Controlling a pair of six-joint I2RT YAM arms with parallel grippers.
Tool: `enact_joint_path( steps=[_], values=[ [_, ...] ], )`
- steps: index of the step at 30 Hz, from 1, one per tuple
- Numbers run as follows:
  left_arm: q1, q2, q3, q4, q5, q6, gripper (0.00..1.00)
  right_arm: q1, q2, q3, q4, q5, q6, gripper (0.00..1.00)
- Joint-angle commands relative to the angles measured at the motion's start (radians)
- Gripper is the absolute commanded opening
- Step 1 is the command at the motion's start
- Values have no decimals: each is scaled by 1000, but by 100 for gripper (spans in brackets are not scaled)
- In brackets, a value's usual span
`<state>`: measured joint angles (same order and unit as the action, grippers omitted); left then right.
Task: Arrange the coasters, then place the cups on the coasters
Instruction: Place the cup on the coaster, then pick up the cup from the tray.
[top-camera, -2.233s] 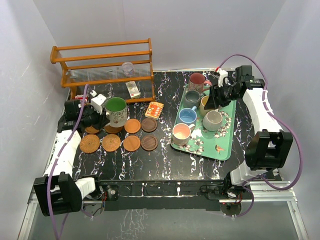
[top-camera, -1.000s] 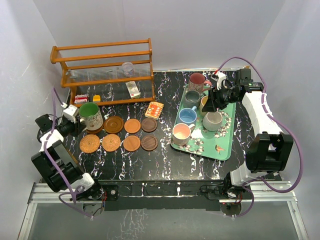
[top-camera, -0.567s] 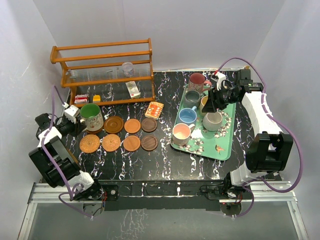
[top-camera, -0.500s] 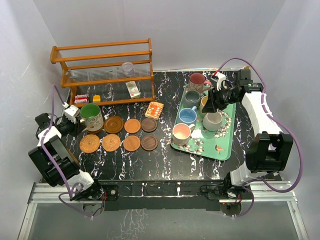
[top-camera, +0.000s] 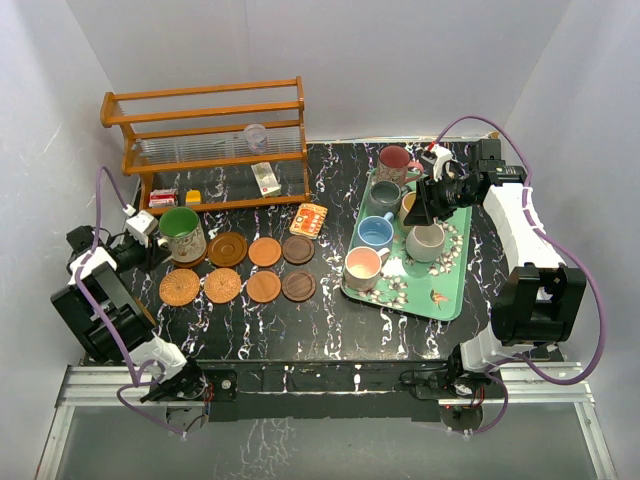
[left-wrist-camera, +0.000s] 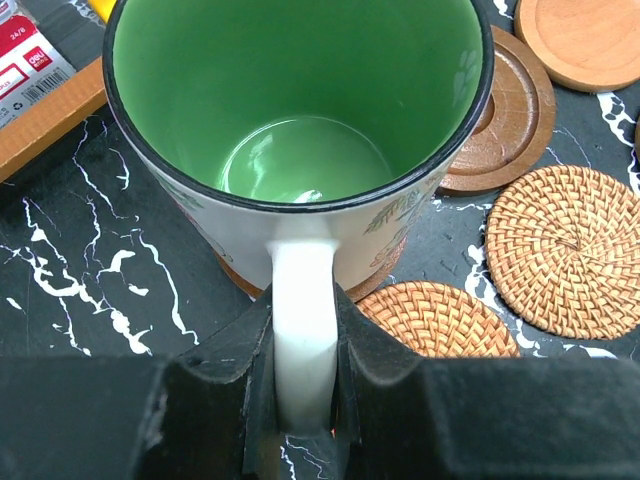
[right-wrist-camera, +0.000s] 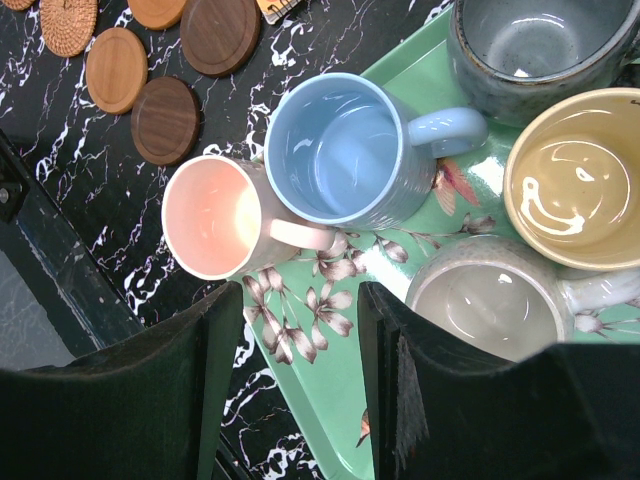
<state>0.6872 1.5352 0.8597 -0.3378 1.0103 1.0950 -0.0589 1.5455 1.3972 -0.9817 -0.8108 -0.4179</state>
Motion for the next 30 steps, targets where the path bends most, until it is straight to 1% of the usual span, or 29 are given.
enact_joint_path(
  steps=[1,7,15,22,25,28,30],
  values=[
    [12,3,50,-57,115,104,14,-1,-4,15,40,-11,-9,47],
    [16,16,42,-68,95,129,22,0,-1,19,37,-9,-9,47],
    [35,58,60,-99,71,181,30,-1,-10,16,38,-1,-9,47],
    [61,54,97,-140,67,218,38,1,-25,1,47,45,-15,48],
    [67,39,131,-210,65,239,42,6,-40,-8,60,104,-10,49],
    [67,11,162,-267,61,241,47,17,-60,-21,91,204,7,49],
    [67,-16,179,-275,56,189,50,21,-71,-31,108,254,11,49]
  ],
)
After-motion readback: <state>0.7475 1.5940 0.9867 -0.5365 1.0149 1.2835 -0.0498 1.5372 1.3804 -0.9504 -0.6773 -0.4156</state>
